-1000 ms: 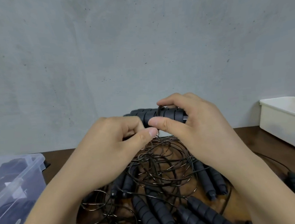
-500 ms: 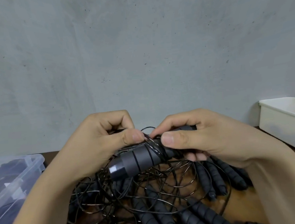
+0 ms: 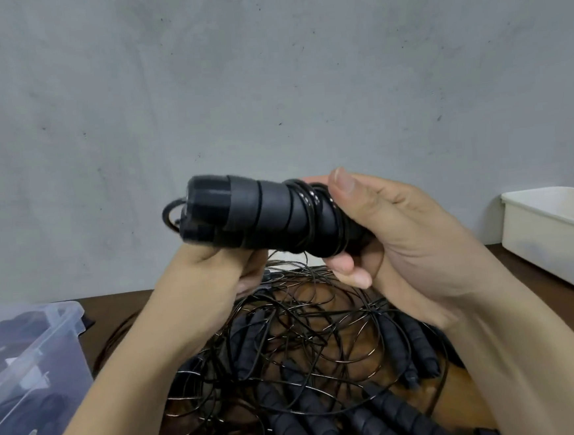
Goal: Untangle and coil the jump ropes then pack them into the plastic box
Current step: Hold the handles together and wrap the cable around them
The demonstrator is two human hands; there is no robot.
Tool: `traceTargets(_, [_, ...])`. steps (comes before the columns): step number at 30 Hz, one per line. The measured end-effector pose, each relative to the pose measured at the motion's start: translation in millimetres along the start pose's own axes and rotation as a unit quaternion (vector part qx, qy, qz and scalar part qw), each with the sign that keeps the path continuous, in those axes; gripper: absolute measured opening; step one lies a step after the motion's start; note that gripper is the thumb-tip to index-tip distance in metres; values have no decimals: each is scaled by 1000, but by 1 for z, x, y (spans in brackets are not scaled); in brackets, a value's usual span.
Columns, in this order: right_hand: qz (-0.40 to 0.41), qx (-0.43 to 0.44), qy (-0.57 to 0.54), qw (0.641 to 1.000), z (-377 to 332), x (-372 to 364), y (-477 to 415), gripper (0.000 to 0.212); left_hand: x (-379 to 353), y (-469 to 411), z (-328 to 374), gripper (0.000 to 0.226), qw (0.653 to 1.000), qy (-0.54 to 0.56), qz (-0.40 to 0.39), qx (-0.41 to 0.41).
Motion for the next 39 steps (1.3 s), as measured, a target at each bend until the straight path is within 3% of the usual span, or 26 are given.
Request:
traceTargets(12, [175,162,67,969,-23,19,7,40,-33,12,25,40,978,-195,-48,-57])
traceTargets(16, [229,235,167,930,-38,19,21,33,-32,14,30,38,972,-222,-43,-69])
traceTargets(20, [254,270,271,888,-47,17,27,34,-29,12,28,16,951,-292,-57,-80])
traceTargets(24, [258,279,359,853,-49,20,24,35,-21,9,24,15,960,-260,-85,-54])
traceTargets(31, [224,235,498,804,-30,29,7,39,-16,14,30,13,945,-306,-101,-50])
traceTargets(39, [130,64,479,866,-4,42,-8,37,3,14,45,18,951,-292,-41,-89])
Point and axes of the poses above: each hand's wrist, its own y-axis away from the middle knuckle, its own x-axis out of the back of the hand, z = x × y, the point moved 10 cm from there along -y, towards the middle knuckle, and after that the axes turned 3 degrees about x, right-handed, at the moved point
